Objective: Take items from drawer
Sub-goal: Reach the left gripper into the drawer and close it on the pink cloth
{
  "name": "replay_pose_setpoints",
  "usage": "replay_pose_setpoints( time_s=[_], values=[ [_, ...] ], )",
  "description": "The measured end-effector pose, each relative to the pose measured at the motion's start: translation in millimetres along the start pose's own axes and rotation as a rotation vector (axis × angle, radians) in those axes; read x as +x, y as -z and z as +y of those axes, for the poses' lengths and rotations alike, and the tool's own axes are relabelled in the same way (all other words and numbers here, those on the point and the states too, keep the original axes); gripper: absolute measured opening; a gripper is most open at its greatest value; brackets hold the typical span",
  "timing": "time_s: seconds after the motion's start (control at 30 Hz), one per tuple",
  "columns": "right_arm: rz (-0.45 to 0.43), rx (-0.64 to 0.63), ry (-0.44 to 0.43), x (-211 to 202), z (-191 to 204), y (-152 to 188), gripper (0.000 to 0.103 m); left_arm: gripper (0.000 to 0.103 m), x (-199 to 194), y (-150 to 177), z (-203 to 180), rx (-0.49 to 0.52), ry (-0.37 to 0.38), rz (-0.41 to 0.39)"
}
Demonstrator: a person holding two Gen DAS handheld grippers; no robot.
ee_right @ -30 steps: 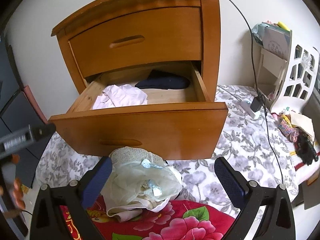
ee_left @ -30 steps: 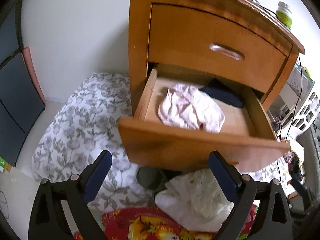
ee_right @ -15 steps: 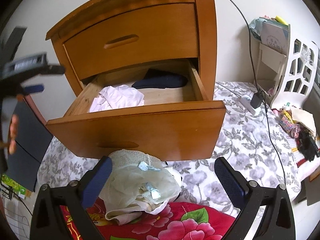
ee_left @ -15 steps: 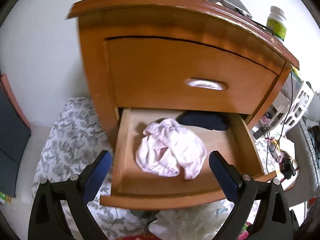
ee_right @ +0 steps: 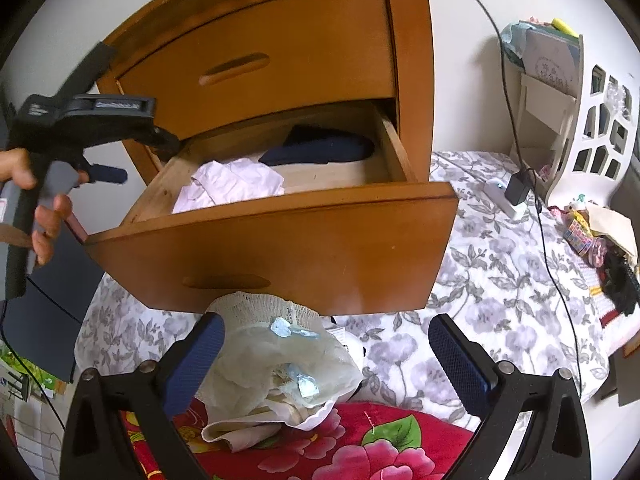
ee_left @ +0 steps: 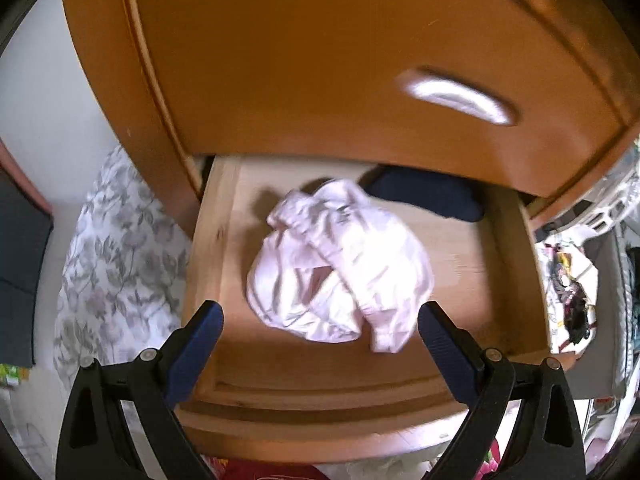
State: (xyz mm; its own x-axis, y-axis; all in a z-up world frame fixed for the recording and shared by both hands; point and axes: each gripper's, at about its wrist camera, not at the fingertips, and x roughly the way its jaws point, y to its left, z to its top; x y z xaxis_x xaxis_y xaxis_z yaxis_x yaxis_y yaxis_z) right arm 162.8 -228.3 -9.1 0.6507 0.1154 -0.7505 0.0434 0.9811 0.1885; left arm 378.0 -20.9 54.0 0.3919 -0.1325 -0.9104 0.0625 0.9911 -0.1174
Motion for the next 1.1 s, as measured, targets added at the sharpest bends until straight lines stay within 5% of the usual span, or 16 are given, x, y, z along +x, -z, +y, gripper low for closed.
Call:
replay_pose_setpoints(
  time_s=[0.33,0.87,1.1],
  values=[
    [0.028,-0.005,-0.022,14,3,5,0.103,0.098,23,-7,12,-0.039,-0.056,0.056],
    [0.021,0.027,-0.055,16,-4,5,0.103,0.096,74,-28,-24,0.049,-0.088,0.162],
    [0.028,0.039,-0.066,20,-6,5,0.103,0.081,101,-36,-35,0.041,-0.112,0.203]
  ],
)
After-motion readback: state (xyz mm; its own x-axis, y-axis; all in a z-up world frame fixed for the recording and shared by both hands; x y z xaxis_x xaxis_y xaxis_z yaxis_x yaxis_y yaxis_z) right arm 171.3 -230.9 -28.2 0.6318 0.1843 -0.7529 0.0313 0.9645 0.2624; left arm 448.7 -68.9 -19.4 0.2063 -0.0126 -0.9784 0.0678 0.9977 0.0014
